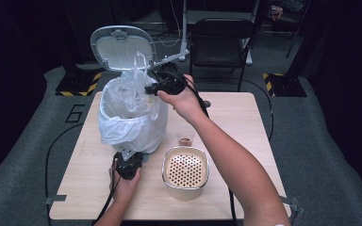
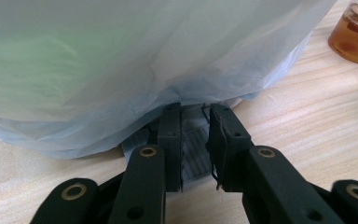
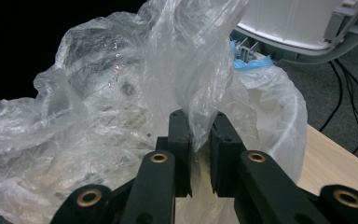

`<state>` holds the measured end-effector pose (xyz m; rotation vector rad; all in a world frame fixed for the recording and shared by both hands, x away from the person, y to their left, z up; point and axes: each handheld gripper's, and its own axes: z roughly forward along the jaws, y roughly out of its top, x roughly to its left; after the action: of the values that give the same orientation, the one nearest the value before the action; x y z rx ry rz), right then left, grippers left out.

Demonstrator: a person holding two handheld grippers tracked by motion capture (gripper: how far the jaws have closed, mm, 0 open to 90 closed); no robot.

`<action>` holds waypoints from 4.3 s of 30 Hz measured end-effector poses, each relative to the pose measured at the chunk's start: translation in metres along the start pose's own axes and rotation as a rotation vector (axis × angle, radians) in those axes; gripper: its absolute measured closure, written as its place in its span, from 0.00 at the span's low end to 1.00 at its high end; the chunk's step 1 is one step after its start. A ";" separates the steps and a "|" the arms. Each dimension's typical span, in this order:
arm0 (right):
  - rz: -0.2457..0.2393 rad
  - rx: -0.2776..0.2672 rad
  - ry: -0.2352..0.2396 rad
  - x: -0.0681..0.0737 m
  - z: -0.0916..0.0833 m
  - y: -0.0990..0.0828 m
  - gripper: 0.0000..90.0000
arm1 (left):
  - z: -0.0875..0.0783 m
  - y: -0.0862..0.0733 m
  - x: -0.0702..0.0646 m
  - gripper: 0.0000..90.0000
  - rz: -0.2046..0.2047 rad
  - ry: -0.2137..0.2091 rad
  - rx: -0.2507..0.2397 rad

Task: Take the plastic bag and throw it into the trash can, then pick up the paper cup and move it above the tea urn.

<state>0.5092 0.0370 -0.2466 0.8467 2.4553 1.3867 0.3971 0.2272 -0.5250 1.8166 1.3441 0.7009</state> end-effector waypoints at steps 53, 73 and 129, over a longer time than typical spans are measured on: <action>-0.011 -0.022 -0.082 -0.009 -0.009 -0.009 0.47 | 0.000 0.000 0.000 0.83 0.001 0.004 -0.002; -0.010 -0.020 -0.118 -0.031 -0.039 -0.051 0.39 | 0.001 -0.001 -0.002 0.83 -0.025 -0.006 -0.010; 0.024 0.091 -0.094 -0.079 0.004 -0.188 0.13 | 0.002 -0.001 -0.001 0.83 -0.024 -0.009 -0.015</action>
<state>0.5038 -0.0797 -0.4141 0.9415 2.4600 1.2213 0.3974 0.2255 -0.5268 1.7868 1.3492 0.6870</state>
